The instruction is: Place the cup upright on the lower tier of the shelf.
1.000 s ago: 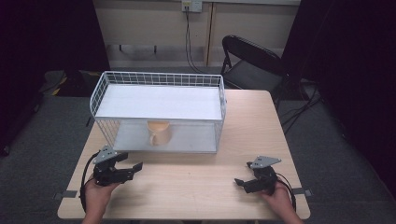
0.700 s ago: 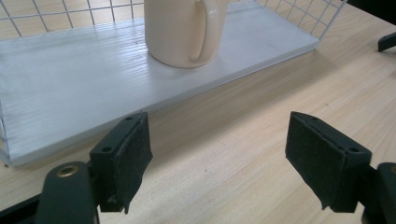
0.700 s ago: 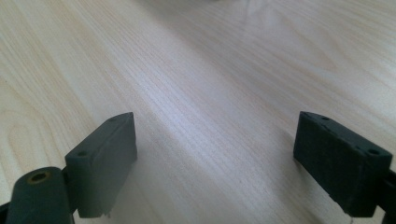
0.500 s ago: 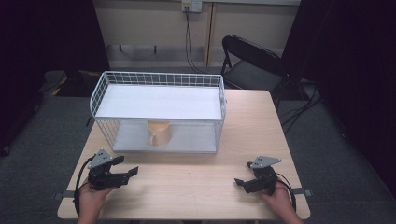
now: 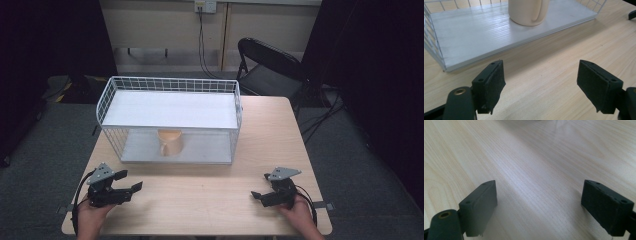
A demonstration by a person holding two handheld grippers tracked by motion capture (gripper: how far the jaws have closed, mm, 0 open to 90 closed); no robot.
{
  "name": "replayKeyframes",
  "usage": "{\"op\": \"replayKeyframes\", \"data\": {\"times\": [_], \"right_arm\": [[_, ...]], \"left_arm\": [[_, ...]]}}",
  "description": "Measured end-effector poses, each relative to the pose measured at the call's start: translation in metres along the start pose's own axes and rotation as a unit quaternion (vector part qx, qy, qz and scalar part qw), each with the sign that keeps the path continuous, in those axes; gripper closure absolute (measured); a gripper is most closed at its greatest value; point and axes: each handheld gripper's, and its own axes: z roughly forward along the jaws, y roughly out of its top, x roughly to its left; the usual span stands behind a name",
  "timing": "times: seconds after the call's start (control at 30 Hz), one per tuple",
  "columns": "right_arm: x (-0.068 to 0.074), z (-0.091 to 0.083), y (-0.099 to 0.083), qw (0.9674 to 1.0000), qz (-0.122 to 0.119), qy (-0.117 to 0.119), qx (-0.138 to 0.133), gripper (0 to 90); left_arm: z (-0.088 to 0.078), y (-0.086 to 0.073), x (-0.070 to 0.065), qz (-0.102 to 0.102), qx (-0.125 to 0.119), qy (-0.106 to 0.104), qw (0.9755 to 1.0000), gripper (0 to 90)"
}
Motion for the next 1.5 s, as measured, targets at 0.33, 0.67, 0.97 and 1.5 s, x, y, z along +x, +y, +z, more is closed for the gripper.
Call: {"op": "replayKeyframes", "data": {"times": [0.33, 0.67, 0.97, 1.5], "right_arm": [[0.0, 0.0, 0.0, 1.0, 0.0, 0.0, 0.0, 12.7], [0.0, 0.0, 0.0, 1.0, 0.0, 0.0, 0.0, 12.7], [0.0, 0.0, 0.0, 1.0, 0.0, 0.0, 0.0, 12.7], [0.0, 0.0, 0.0, 1.0, 0.0, 0.0, 0.0, 12.7]], "left_arm": [[-0.006, -0.011, 0.007, 0.005, 0.01, 0.005, 0.9999, 22.0], [-0.013, -0.02, 0.014, 0.008, 0.024, 0.012, 0.9996, 22.1], [-0.016, -0.028, 0.019, 0.012, 0.028, 0.016, 0.9994, 21.9], [-0.013, -0.038, 0.02, 0.025, 0.048, 0.022, 0.9983, 21.3]]}}
